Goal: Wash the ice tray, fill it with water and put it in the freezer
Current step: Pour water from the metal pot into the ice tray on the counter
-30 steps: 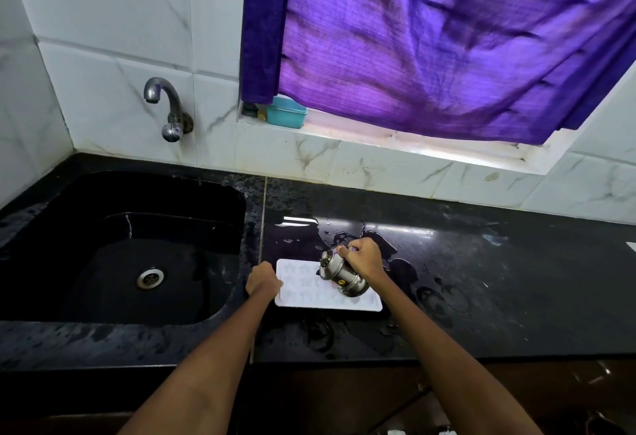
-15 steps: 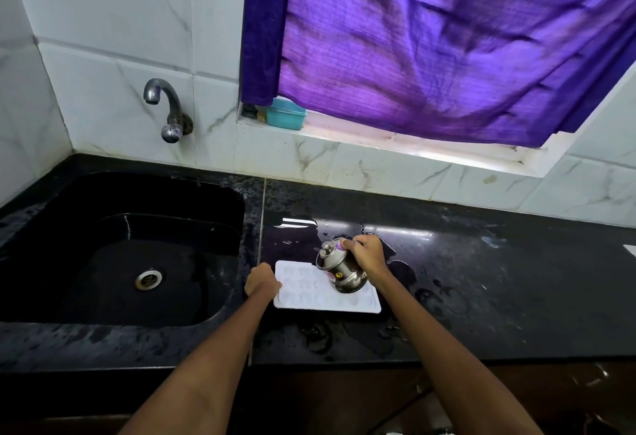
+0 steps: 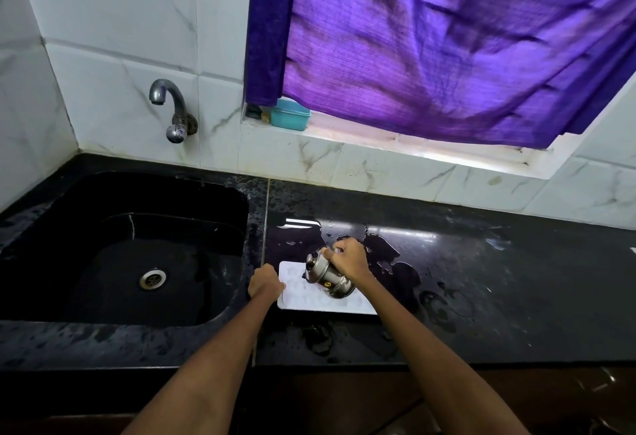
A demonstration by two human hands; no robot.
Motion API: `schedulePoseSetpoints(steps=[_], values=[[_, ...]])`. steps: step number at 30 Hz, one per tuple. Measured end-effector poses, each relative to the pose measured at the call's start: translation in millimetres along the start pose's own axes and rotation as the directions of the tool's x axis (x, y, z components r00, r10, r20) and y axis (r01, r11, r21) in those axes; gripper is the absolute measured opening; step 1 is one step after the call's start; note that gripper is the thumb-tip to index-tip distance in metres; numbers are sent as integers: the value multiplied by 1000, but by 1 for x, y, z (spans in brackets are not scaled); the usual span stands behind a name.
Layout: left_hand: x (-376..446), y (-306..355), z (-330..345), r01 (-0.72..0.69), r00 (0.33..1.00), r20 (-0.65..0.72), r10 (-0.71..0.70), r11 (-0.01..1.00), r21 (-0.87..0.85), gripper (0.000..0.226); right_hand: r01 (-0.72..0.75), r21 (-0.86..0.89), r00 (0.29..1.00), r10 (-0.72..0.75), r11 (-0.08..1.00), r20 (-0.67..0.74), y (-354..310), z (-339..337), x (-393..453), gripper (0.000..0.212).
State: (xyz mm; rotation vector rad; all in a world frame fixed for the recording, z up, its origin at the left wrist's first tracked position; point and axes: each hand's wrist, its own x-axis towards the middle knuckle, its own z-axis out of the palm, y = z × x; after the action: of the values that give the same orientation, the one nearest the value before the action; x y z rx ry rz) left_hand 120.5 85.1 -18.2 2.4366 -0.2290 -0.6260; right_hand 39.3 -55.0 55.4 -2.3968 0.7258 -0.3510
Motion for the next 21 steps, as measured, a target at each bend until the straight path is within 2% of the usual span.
schedulePoseSetpoints(steps=[21], values=[[1,-2,0,-2,1000,5,2,1000,-19,38,24,-53,1000,-24,998,10,1,6,2,57]])
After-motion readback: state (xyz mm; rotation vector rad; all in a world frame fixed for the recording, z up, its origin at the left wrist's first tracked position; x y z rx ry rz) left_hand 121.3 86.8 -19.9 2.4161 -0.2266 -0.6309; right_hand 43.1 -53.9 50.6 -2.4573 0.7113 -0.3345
